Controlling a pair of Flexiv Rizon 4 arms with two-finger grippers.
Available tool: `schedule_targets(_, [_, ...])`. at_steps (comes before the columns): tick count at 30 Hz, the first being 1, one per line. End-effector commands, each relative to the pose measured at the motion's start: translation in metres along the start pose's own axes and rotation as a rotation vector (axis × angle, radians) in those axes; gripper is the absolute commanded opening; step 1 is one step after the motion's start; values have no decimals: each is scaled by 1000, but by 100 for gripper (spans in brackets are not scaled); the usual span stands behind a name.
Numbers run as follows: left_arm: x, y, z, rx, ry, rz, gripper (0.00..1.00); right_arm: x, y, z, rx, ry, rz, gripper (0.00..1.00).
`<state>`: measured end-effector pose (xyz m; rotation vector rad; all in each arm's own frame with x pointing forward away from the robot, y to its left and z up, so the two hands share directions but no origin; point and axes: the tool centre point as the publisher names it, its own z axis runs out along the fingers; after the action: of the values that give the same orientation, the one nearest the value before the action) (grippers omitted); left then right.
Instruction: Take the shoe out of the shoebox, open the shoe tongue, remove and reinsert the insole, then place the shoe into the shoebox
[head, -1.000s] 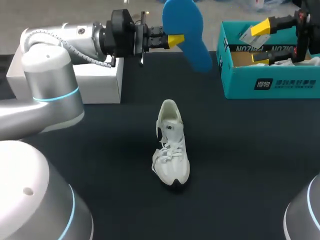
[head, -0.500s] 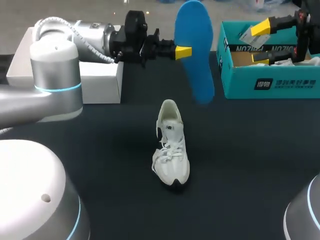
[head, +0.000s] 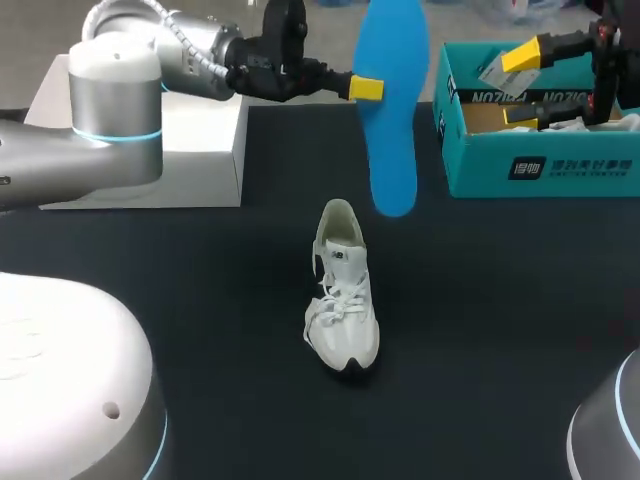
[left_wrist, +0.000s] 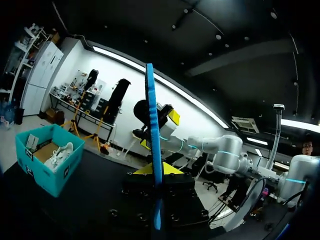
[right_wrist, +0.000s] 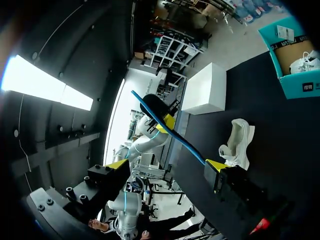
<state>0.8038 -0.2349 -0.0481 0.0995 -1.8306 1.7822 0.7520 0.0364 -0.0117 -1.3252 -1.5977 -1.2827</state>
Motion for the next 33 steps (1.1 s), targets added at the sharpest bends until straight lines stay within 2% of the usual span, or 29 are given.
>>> schedule_targets(1, [-8, 10, 6, 232, 179, -130, 0, 0, 1, 1, 2, -3, 2, 100])
schedule_targets(15, [-8, 10, 6, 232, 179, -130, 0, 0, 1, 1, 2, -3, 2, 100])
schedule_targets(19, [-2, 6, 9, 313, 152, -381, 0, 0, 1, 1, 2, -3, 2, 100])
schedule_targets(20, [-1, 5, 9, 376, 164, -463, 0, 0, 1, 1, 2, -3, 2, 100])
schedule_targets(21, [0, 6, 11, 370, 171, -540, 0, 0, 1, 1, 2, -3, 2, 100])
schedule_targets(22, [1, 8, 12, 430, 156, -622, 0, 0, 1, 1, 2, -3, 2, 100])
schedule_targets(25, [8, 12, 17, 470, 164, -786, 0, 0, 1, 1, 2, -3, 2, 100])
schedule_targets(33, [8, 12, 17, 470, 164, -786, 0, 0, 1, 1, 2, -3, 2, 100])
